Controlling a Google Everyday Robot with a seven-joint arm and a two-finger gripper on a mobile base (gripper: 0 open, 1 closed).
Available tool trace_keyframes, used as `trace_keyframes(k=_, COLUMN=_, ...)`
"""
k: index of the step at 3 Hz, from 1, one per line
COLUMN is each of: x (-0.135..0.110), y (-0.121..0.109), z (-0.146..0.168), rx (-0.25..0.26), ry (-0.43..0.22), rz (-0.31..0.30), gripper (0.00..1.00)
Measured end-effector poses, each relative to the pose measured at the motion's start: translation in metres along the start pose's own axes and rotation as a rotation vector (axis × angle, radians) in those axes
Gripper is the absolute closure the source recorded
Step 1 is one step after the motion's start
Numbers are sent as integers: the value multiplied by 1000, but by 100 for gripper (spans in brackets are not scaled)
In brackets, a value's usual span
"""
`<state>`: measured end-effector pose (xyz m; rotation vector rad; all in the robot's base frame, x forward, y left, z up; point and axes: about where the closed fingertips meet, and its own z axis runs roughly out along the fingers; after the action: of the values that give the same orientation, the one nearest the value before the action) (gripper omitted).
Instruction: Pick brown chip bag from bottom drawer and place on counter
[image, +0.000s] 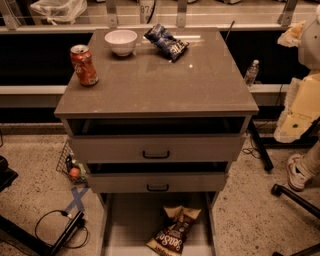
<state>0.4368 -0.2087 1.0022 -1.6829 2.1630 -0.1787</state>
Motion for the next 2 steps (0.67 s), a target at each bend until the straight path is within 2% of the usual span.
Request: trace_keyframes(k=2, x=-2, y=-2, z=6, rx=6, ry=-20, rz=10, gripper=0)
